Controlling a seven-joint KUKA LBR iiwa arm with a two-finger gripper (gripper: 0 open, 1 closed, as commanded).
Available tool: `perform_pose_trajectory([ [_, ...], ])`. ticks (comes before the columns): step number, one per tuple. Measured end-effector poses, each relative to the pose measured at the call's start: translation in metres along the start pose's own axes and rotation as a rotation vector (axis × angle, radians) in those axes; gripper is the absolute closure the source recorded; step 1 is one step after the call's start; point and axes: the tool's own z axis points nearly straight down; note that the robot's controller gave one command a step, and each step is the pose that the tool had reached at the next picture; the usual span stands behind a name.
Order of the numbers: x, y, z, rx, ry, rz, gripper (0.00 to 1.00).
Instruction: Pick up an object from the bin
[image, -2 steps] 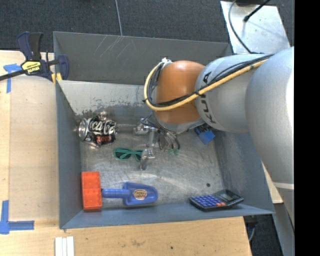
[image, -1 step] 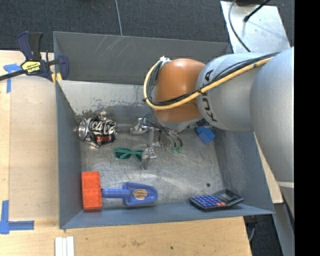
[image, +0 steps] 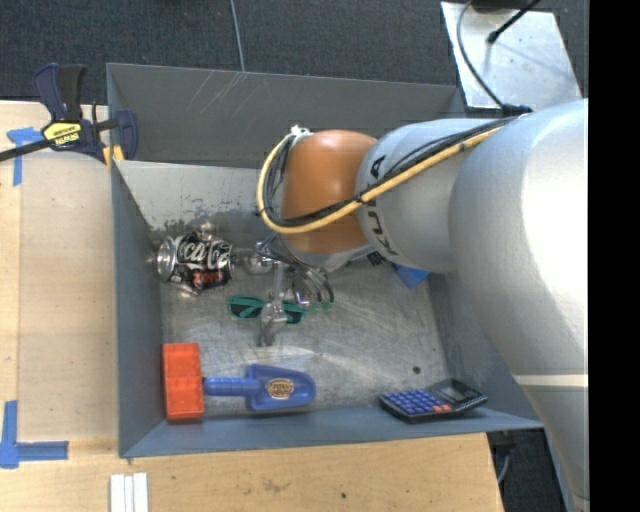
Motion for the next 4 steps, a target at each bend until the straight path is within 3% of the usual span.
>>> perform_pose_trajectory([
  [1,-0.0096,0.0048,-0.0037,-0.004,-0.026,0.002,1.0],
  [3,-0.0096,0.0042,-0.0068,-0.004,-0.019,0.002,1.0],
  [4,-0.0073,0.0035,-0.0137,-0.001,-0.004,0.001,1.0],
])
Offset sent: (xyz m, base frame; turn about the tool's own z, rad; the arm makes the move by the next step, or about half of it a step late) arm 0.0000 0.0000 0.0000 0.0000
